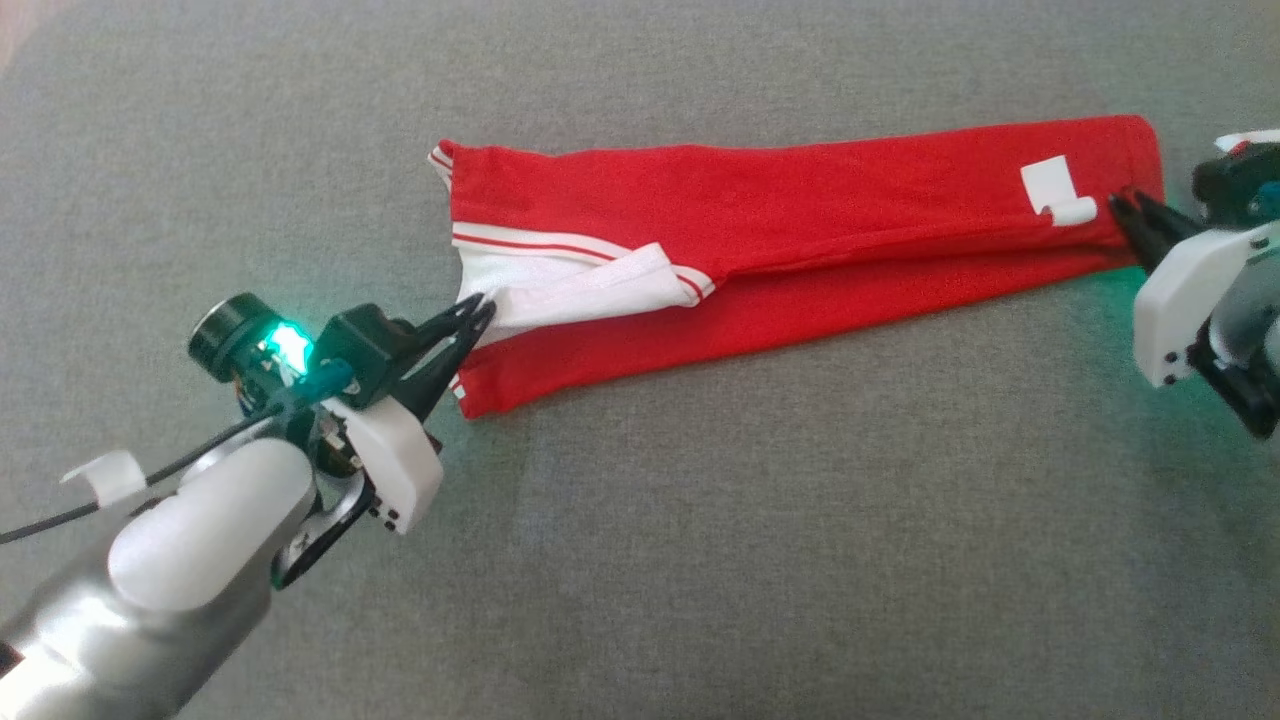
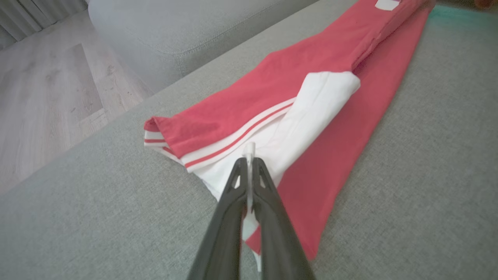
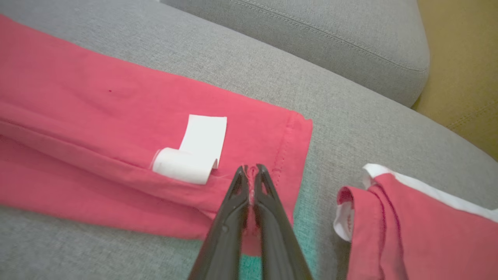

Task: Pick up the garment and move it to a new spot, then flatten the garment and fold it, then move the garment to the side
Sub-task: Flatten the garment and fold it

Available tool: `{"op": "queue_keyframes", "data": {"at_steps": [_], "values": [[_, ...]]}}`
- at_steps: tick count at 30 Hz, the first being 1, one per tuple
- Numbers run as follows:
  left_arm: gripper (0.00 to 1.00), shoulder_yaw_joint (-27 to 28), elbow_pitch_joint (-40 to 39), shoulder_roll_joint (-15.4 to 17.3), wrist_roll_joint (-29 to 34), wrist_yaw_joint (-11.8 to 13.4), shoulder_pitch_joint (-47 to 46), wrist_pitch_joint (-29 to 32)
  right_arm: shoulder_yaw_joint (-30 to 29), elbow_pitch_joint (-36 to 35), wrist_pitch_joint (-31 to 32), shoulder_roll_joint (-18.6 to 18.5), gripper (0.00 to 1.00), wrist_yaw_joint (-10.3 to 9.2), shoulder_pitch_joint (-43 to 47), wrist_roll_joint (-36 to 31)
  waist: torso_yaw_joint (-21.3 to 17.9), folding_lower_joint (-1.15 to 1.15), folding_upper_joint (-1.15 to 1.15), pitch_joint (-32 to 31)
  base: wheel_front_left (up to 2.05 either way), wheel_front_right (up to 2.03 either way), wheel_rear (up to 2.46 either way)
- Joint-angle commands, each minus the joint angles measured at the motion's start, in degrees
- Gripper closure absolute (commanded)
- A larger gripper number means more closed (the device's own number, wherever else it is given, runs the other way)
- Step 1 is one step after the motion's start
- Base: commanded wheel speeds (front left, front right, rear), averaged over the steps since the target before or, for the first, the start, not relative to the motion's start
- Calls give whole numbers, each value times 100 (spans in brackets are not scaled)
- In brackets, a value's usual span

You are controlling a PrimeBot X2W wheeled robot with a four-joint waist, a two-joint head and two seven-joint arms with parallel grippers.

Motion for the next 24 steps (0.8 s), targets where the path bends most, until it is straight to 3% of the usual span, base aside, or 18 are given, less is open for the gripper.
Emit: {"op": "queue_keyframes", "data": {"at_steps": [1, 5, 6, 7, 8, 10, 16, 19, 24], "values": [[100, 192, -144, 211, 1, 29, -176, 34, 71, -28, 1, -199, 100, -5, -134, -39, 32, 0, 0, 60, 0, 0, 0], [100, 117, -201, 173, -64, -51, -157, 155, 318, 185, 17, -247, 100, -5, -252, -127, 46, 0, 0, 121, 0, 0, 0], [100, 107, -215, 161, -99, -70, -145, 183, 388, 223, -11, -257, 76, -5, -281, -168, 44, 0, 0, 124, 0, 0, 0], [100, 102, -224, 153, -135, -80, -131, 214, 408, 279, -52, -253, 0, -5, -307, -172, 38, 0, 0, 119, 0, 0, 0], [100, 93, -229, 155, -140, -76, -124, 231, 401, 339, -88, -228, 0, -5, -325, -139, 25, 0, 0, 98, 0, 0, 0], [0, 98, -253, 171, -67, 6, -129, 157, 333, 407, -204, -156, 0, -5, -357, 15, -12, 0, 0, 39, 0, 0, 0], [0, 360, -215, 156, -105, 310, -164, -171, -111, 406, -763, 14, 0, -5, -489, 553, -127, 0, 0, -204, 0, 0, 0], [0, 794, -243, 48, -245, 744, -180, -670, -514, 194, -1341, 221, 0, -5, -577, 947, -236, 0, 0, -470, 0, 0, 0], [0, 1531, -326, -195, -475, 1404, -64, -1394, -1177, -219, -1765, 688, 0, -5, -605, 1198, -372, 0, 0, -786, 0, 0, 0]]}}
